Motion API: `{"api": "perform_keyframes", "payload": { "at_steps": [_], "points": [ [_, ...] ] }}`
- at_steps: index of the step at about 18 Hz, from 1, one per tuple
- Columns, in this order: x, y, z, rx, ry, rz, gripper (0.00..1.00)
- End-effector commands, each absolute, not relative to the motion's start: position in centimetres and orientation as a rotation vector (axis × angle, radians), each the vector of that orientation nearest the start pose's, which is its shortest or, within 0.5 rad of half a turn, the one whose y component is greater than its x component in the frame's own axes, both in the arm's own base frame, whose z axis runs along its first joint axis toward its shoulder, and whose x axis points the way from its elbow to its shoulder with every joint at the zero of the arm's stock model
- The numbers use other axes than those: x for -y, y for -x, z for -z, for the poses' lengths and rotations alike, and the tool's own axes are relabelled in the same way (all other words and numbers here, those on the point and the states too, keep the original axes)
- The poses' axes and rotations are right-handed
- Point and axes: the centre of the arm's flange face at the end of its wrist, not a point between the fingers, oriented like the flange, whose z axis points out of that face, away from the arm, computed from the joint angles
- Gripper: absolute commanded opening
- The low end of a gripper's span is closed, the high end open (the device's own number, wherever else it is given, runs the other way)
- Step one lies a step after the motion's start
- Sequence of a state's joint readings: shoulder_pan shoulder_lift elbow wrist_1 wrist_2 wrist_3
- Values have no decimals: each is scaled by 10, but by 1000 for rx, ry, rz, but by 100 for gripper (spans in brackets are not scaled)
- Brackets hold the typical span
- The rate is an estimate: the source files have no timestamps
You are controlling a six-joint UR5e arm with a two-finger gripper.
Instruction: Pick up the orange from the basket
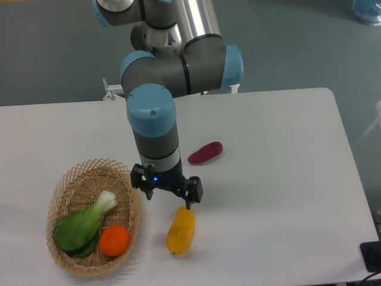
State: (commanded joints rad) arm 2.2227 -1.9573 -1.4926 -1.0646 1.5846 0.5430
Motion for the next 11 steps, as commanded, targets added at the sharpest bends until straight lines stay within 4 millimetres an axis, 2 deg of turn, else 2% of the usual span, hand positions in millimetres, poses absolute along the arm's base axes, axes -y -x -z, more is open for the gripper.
{"api": "perform_keyframes", "payload": {
  "at_steps": [9, 11],
  "points": [
    [-598, 285, -349, 236, 2981, -169, 100],
    [-601, 281, -341, 289, 2958, -179, 100]
  ]
}}
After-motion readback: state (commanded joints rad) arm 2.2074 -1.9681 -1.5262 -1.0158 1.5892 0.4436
